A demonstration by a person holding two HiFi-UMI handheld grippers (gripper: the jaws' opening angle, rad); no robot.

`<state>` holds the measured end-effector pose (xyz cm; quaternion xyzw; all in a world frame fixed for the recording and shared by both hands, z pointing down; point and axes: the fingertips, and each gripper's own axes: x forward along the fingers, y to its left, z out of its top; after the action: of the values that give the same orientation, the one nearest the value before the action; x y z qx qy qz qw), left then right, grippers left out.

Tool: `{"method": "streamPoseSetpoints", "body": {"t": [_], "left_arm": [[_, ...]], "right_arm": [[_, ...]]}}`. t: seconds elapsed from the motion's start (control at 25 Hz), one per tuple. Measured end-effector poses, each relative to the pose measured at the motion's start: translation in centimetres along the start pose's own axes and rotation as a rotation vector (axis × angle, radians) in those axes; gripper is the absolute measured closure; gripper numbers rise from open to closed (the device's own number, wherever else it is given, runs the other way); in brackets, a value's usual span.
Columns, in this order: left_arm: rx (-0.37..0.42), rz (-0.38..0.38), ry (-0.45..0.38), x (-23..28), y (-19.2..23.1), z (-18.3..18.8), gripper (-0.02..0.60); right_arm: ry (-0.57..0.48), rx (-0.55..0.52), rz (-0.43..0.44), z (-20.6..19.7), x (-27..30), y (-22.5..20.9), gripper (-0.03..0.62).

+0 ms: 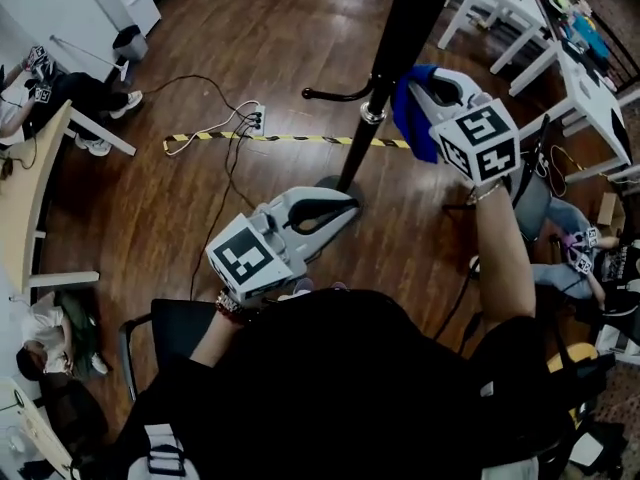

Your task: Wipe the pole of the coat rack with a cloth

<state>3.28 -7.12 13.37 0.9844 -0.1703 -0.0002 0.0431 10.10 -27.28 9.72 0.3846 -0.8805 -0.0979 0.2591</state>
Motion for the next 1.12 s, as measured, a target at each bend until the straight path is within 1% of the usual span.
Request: {"method": "streamPoseSetpoints", "body": {"t": [0.2,0.32,0.48,0.6,0.76,0.88,0.96,1.04,1.12], "left_arm": [[0.014,0.011,0.015,0.4,-0.5,-0.4,0.575],[0.022,0.019,0.028,0.6,-0.4,-0.1,0.575],[0.045,0.025,0.027,-0.3,-0.2,0.4,0.575],[0.043,0.037,0.014,-0.9,-0.2,0.7,0.575],[0.038,0.041,0.018,-0.9,-0.3,0.5,0.575],[0.032,0.039,0.022,-0.8,-0.4,0.5,0.575],[0.033,0.037,0.026,-0.8,-0.5,0.4,0.575],[0.034,0.035,0.030,-0.7,-0.7,0.3,0.575],[0.037,0.033,0.037,-0.7,-0.9,0.2,0.575]], "right_arm": [[0.158,-0.005,0.061,-3.7,1.2,0.9,0.571],[0.235,0.013,0.092,-4.9,1.6,0.6,0.571],[0.420,-0.052,0.158,-7.0,2.6,1.9,0.571],[0.497,-0.084,0.171,-8.4,2.7,2.6,0.571],[0.563,-0.079,0.162,-10.3,1.7,1.9,0.571],[0.579,-0.051,0.155,-11.4,0.1,1.4,0.571],[0.562,-0.010,0.158,-11.7,-1.3,1.3,0.571],[0.521,0.038,0.165,-11.3,-2.8,1.3,0.571],[0.498,0.049,0.162,-11.1,-4.6,1.4,0.571]]}}
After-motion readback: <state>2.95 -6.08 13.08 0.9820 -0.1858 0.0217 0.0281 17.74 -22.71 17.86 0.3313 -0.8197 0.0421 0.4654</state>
